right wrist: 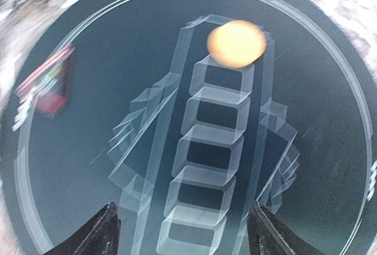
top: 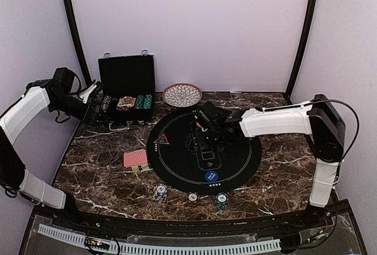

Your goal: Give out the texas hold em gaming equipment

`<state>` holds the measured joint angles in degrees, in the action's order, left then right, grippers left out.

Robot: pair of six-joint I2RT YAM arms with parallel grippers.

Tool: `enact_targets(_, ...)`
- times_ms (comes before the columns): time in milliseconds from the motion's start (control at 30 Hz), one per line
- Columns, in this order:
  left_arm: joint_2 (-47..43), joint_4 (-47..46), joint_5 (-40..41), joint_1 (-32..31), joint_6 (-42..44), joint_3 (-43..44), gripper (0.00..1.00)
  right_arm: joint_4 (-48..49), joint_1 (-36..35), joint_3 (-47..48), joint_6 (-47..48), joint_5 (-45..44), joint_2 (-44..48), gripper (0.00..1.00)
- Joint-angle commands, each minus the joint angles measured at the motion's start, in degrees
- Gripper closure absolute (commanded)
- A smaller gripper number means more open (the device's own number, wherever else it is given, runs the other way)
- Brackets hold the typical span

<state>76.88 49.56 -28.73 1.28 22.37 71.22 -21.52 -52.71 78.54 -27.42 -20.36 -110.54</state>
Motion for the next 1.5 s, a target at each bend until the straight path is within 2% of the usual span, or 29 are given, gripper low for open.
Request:
enact_targets(0, -0.8, 1.8, -1.5, -0.4, 0.3, 0.2, 0.01, -1.8, -4.3, -9.3, -3.8, 2.4, 6.3, 0.26)
enact_targets(300, -2.0, 0.4, -1.9, -0.5, -1.4, -0.1, 0.01, -6.7, -9.2, -13.4, -4.4, 2.5, 8.1, 0.28)
enact_targets(567, -2.3, 0.5, -2.7, -0.6, -2.0, 0.3, 0.01, -6.0, -10.3, -9.6, -3.5, 1.6, 3.1, 0.32)
enact_targets(733, -2.6, 0.8, -2.5, -0.6, -1.9, 1.2, 0.01, -6.7, -10.3, -9.0, -3.3, -0.1, 1.0, 0.38)
enact_targets(1000, -2.9, 0.7, -2.5, -0.6, -1.9, 1.4, 0.01, -6.1, -10.3, -13.2, -4.3, -0.7, 3.1, 0.51)
enact_targets(1467, -3.1, 0.8, -1.9, -0.6, -1.5, 1.7, 0.01, -8.4, -9.2, -20.2, -4.3, -2.6, 10.8, 0.48)
